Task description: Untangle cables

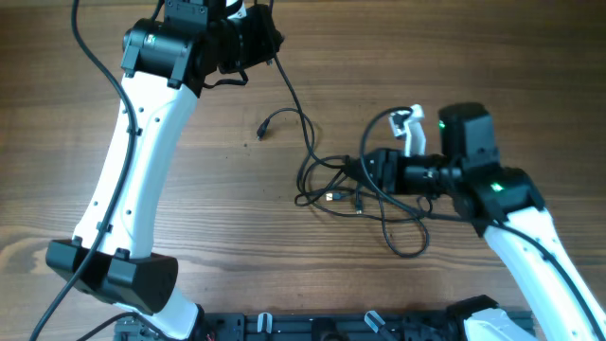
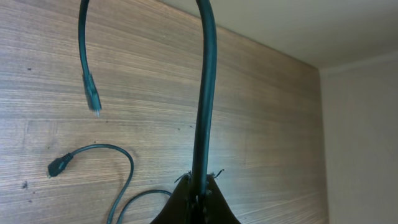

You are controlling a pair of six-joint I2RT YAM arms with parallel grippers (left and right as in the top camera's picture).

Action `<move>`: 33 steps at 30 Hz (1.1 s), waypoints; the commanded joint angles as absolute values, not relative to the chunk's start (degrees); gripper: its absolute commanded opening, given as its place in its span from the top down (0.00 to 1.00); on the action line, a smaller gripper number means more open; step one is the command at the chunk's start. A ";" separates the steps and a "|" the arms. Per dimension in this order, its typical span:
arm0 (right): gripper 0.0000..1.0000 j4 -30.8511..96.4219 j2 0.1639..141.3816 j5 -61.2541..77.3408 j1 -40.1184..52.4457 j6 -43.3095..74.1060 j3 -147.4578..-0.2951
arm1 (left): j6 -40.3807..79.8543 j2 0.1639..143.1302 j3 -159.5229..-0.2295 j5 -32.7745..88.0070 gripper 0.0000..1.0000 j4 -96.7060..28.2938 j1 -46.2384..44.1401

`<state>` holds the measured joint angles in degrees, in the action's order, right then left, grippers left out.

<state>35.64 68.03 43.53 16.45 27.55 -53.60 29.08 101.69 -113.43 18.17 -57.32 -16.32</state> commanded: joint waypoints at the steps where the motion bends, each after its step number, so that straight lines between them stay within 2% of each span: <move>1: 0.44 31.20 71.94 45.08 21.15 30.83 -53.60 | 29.43 101.71 -113.45 19.70 0.96 -56.95 -15.90; 6: 0.45 24.80 78.24 40.01 27.70 37.41 -53.60 | 29.43 101.71 -113.45 19.70 0.96 -56.64 -15.90; 13: 0.58 22.76 81.71 37.45 28.49 36.01 -53.63 | 29.41 101.71 -113.45 19.44 0.96 -56.49 -15.90; 14: 0.61 22.68 81.47 37.01 28.42 35.92 -53.63 | 29.41 101.71 -113.45 19.33 0.96 -56.49 -15.90; 16: 0.75 22.72 80.66 36.93 28.01 34.46 -53.69 | 29.41 101.71 -113.45 17.96 0.96 -56.53 -15.90; 18: 0.94 23.75 78.35 38.48 26.98 32.64 -54.11 | 29.43 101.71 -113.45 16.64 0.96 -56.55 -15.88; 19: 0.95 24.47 76.99 39.75 26.48 31.42 -54.33 | 29.41 101.71 -113.45 16.64 0.96 -56.51 -15.88; 25: 0.96 32.80 59.20 41.36 18.04 28.25 -55.18 | 29.39 101.71 -113.45 14.02 0.96 -56.31 -15.88; 27: 0.96 37.08 55.24 37.26 14.70 28.69 -55.18 | 29.39 101.71 -113.45 13.80 0.96 -56.31 -15.88; 31: 0.96 46.09 54.68 28.77 11.92 28.51 -55.13 | 29.39 101.71 -113.45 13.39 0.96 -54.61 -15.88; 33: 0.96 49.80 56.53 26.70 11.92 28.32 -55.00 | 29.39 101.51 -113.54 13.43 0.96 -49.19 -15.38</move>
